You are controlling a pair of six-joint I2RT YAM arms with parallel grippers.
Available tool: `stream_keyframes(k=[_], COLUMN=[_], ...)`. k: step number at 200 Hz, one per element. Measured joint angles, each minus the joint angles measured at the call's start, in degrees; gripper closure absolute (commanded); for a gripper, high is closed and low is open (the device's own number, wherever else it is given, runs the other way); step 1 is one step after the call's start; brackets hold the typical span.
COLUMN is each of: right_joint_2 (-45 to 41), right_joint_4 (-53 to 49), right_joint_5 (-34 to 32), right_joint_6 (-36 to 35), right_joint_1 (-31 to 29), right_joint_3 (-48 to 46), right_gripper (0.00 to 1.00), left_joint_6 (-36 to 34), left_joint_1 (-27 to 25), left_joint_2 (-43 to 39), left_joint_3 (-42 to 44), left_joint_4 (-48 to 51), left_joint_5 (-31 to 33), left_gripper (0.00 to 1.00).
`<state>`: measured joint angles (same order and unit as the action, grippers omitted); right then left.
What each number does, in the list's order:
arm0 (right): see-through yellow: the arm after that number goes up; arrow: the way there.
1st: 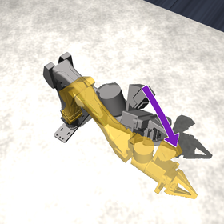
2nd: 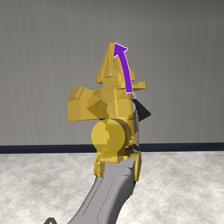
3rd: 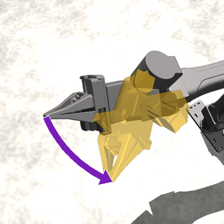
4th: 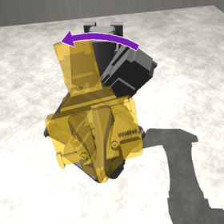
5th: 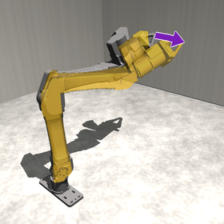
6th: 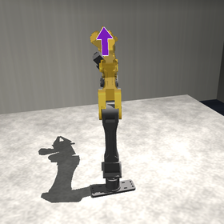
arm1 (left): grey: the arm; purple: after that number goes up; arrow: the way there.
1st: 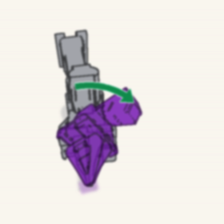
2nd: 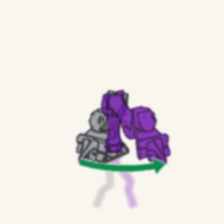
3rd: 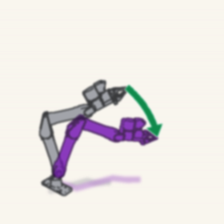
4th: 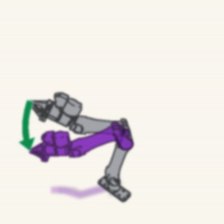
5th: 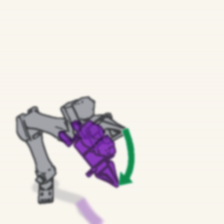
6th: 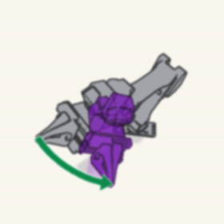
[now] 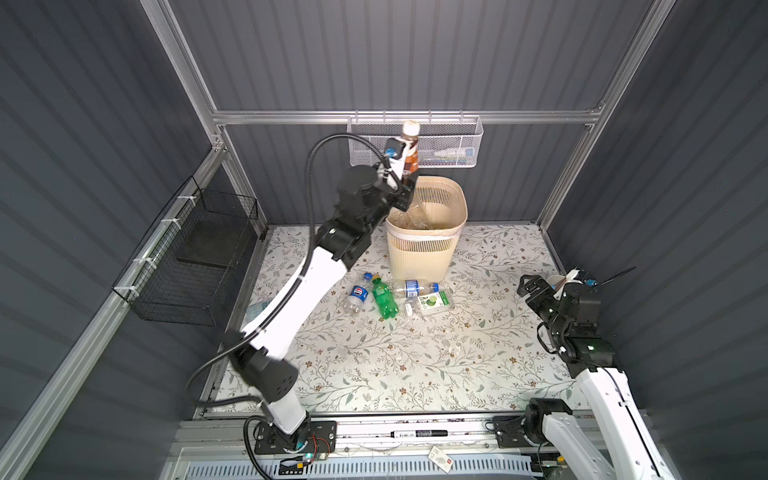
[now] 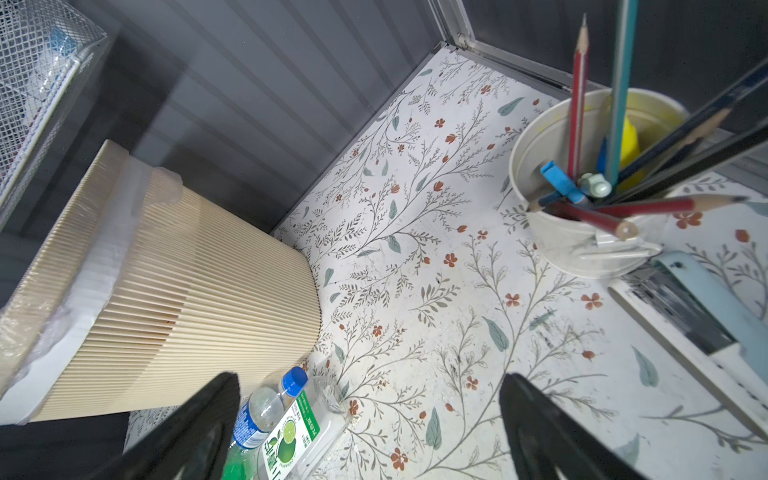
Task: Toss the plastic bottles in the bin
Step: 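Lift the Nescafe bottle over the bin and open the left gripper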
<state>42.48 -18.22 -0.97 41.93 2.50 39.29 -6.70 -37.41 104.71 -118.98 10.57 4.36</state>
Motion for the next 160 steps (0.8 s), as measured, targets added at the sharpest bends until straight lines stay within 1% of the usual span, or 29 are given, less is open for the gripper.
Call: stream_keyframes(k=[6,13,17,21,38,57,100,123,143,160], right_joint_2=[-0.02,-0.11,-0.13,-0.26,-1.07,-2.03,-1.66,0.85,4.15,7.85], right_joint_4=[-0.17,-0.42,-0.55,-0.72,-1.62,-2.12,-1.84,-1.31,-0.37,0.85], right_joint_5=[0.24,0.31,0.35,0.35,0.22,0.20,1.88,3.91,4.35,3.41], right_joint_6=[0.04,0.07,0.07,0.07,0.20,1.29,5.97,9.66,13.64,17.22], right_joint_1=[0.00,0.00,0.00,0.00,0.09,0.09,0.09,-0.46,-3.61,-9.01], right_joint_3=[0.00,0.00,0.00,0.00,0.00,0.00,-1.53,-2.25,-2.64,-2.67], right_gripper=[0.01,0.01,0.01,0.01,0.01,0.01,0.01,0.01,0.01,0.01], left_joint_6=[0.72,1.62,2.69,2.67,3.98,4.00,3.98,3.98,3.98,3.98], left_joint_1=[0.00,0.00,0.00,0.00,0.00,0.00,0.00,0.00,0.00,0.00], left_joint_2=[2.43,3.98,4.61,4.63,2.21,-4.94,-19.71,-25.55,-28.35,-29.73], left_joint_3=[-1.42,-1.51,-1.14,-0.24,6.03,13.92,18.95,24.44,30.95,37.46], left_joint_4=[1.90,3.63,4.70,5.27,4.94,2.56,-4.63,-7.26,-7.58,-7.13], left_joint_5=[-1.07,-1.97,-2.29,-2.54,-2.67,-2.01,0.22,2.38,5.18,8.41], left_gripper=[0.14,0.07,0.02,0.00,0.00,0.00,0.00,0.00,0.00,0.00])
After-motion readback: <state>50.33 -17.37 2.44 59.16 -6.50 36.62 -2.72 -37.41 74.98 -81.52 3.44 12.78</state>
